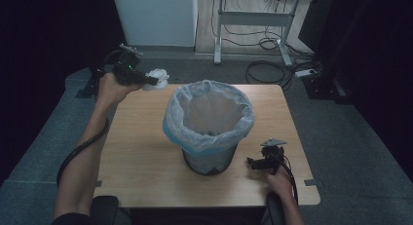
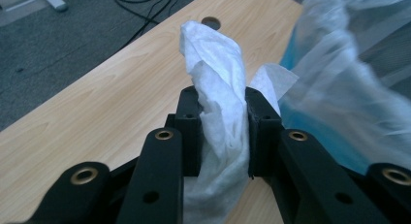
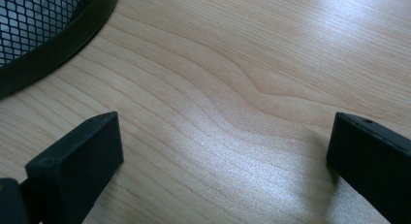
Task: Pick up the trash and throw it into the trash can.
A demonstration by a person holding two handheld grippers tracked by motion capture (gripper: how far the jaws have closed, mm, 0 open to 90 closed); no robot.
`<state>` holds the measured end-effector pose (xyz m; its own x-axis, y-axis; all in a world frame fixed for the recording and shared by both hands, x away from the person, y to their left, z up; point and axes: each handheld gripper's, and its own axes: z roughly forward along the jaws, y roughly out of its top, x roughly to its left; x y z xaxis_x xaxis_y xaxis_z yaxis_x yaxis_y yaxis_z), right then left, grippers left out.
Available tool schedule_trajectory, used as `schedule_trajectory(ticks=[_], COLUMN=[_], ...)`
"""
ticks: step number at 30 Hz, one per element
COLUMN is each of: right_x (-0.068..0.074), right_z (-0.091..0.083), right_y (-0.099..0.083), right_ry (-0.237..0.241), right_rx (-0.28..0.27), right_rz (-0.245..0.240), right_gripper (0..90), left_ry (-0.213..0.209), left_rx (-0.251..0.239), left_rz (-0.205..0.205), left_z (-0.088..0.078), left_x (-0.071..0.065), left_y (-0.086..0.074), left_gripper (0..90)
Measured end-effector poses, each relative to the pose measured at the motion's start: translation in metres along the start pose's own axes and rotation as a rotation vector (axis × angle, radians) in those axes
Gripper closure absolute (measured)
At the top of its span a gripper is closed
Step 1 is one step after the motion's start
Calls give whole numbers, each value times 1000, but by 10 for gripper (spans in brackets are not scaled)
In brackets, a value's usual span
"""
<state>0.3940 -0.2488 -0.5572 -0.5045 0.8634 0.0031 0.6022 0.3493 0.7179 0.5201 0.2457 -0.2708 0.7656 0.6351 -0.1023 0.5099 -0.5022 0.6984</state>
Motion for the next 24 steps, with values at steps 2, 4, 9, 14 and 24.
schedule_trajectory(ticks=[2,4,9,14,24], right_x=[0,0,0,0,0], right_z=[0,0,0,0,0], right_y=[0,0,0,0,0], right_ry=[0,0,0,0,0], right_rx=[0,0,0,0,0], right_rz=[0,0,0,0,0], right_gripper=[0,0,0,0,0], left_ry=[-10,-22,-50,-82,-158], left_rx=[-6,-11,-22,-29,-31], left_rz=[11,20,47,81,147], left_z=[-5,-8,-12,-13,-4], left_x=[-6,-12,-27,-43,-78], left_y=[7,11,23,33,47], left_gripper=[719,719,718,717,715])
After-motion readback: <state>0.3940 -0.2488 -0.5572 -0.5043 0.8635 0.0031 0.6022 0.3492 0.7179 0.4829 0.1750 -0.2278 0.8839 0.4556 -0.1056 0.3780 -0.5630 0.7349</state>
